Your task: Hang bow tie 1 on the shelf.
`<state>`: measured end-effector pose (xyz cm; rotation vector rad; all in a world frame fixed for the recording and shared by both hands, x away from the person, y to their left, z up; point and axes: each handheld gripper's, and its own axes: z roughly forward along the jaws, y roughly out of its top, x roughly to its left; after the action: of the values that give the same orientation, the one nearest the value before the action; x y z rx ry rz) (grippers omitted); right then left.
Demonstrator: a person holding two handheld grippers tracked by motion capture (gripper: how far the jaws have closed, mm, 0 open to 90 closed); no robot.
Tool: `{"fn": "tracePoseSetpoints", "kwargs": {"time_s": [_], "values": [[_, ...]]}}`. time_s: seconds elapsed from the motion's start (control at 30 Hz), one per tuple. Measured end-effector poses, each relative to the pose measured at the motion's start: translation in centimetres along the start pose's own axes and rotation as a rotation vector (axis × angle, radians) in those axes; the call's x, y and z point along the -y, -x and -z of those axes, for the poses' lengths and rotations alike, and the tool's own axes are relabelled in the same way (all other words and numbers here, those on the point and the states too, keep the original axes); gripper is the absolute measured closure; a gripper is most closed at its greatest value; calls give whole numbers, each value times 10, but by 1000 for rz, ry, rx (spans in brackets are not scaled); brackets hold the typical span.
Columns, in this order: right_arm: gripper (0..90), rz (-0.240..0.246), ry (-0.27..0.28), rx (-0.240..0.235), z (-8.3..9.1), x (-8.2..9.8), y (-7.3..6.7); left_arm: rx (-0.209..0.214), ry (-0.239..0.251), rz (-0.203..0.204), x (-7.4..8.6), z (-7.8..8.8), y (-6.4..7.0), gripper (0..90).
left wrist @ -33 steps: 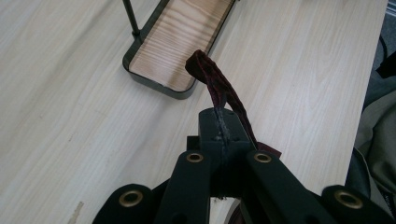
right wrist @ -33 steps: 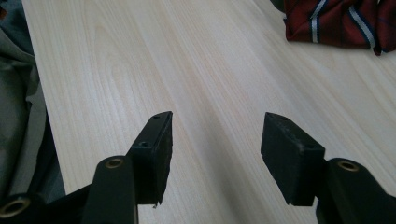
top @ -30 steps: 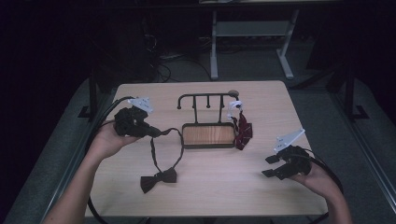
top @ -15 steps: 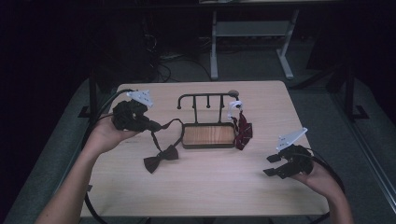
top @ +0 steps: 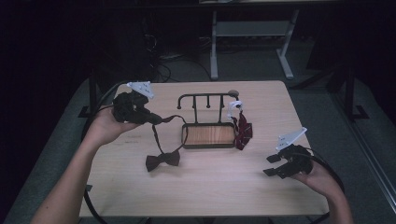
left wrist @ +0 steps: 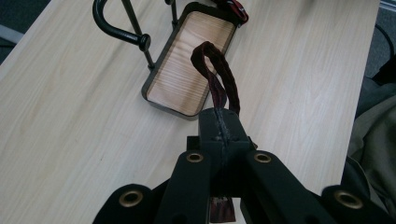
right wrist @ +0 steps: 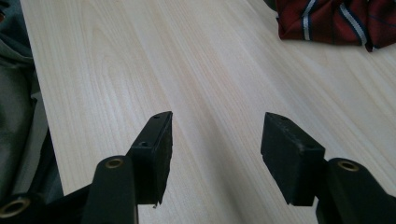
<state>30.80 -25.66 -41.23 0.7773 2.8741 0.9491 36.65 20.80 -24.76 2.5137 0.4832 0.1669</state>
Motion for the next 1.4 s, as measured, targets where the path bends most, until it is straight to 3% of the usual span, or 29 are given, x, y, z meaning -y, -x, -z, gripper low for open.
{"fn": "tracePoseSetpoints", "kwargs": {"time_s": [0.63,1.4], "values": [[432,-1,4,-1,1,2,2,-35,-28,11,-23,5,-24,899],[434,-7,20,-4,5,5,2,-31,-89,60,-31,-14,-54,899]]}}
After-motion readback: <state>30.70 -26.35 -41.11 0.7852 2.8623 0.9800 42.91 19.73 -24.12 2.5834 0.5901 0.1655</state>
